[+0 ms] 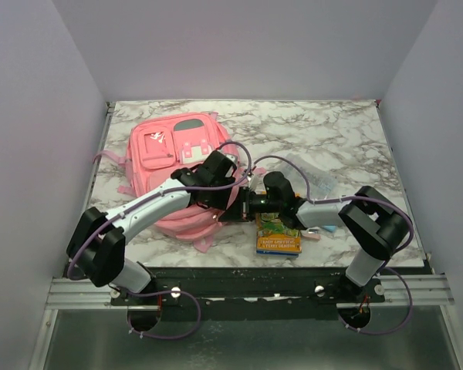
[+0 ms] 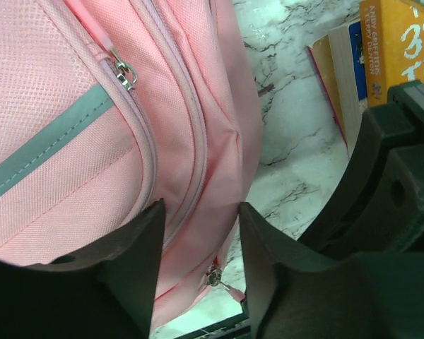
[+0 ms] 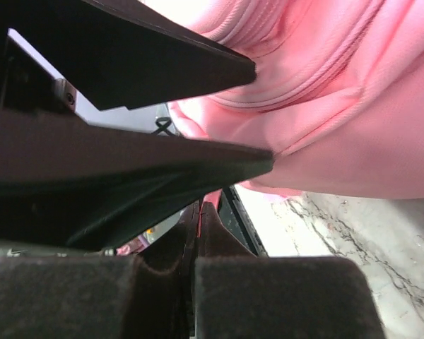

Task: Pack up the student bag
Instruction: Unzip the student bag at the center of the board.

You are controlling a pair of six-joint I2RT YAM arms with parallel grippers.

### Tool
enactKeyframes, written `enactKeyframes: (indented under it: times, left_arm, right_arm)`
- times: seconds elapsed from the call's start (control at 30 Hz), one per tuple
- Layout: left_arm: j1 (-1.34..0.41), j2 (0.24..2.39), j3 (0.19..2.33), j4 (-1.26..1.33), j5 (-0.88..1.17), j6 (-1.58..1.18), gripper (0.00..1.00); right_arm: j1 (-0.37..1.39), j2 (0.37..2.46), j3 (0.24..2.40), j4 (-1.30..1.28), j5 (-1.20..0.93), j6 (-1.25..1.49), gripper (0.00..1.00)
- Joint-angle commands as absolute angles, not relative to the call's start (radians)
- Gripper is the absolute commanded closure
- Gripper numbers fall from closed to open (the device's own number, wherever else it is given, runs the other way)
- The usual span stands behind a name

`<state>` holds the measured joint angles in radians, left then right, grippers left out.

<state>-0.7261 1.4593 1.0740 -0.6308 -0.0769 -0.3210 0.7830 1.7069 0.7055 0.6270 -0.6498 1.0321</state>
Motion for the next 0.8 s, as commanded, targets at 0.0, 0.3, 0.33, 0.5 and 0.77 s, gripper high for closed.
enactKeyframes:
  times: [0.0,0.3,0.33,0.5,0.77]
  left_arm:
    - [-0.736,1.484,1.083,-0.62,-0.12,-0.346,0.57]
    - [-0.736,1.421,1.072,-0.561,-0.114,-0.367,0.72]
    - [-0.736,1.404,1.069,-0.556,-0.105,-0.367,0.71]
    - [-0.735,1.279,1.033,-0.557,-0.102,-0.393,0.42]
    - [-0.733,0.984,0.929,-0.583,-0.1,-0.463,0.11]
  right_arm:
    - [0.79,1.701,0.651,0.783,-0.688,1.073,0.99]
    - [0.71,1.679,0.588,0.705,-0.663,1.038,0.61]
    - [0.702,1.655,0.582,0.682,-0.638,1.035,0.56]
    - [0.676,1.612,0.675,0.478,-0.559,1.026,0.55]
    - [0.661,1.718,0.773,0.501,-0.557,1.106,0.57]
